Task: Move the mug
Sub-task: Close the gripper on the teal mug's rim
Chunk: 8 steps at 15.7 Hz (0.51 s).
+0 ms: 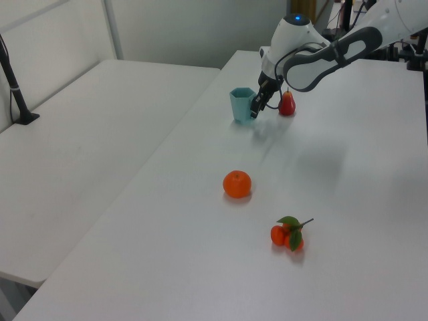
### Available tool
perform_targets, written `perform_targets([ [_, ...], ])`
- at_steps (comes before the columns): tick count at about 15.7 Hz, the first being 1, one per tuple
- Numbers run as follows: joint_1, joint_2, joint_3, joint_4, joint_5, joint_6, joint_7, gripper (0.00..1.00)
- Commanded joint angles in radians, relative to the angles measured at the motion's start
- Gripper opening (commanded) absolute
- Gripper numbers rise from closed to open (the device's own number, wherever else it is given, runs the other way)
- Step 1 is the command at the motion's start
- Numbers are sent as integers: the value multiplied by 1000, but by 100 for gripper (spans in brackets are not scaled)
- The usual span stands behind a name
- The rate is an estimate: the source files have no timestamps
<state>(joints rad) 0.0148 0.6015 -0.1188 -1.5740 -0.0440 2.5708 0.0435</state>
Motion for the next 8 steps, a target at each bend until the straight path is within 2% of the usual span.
perform_targets([
  [1, 4, 0, -4, 6, 4, 14, 15, 13],
  [3, 4, -6, -4, 3, 6, 14, 15, 7],
  [5, 5, -28, -1, -3, 6, 6, 15, 5],
  [8, 14, -118, 4, -96, -2, 0, 33, 5],
])
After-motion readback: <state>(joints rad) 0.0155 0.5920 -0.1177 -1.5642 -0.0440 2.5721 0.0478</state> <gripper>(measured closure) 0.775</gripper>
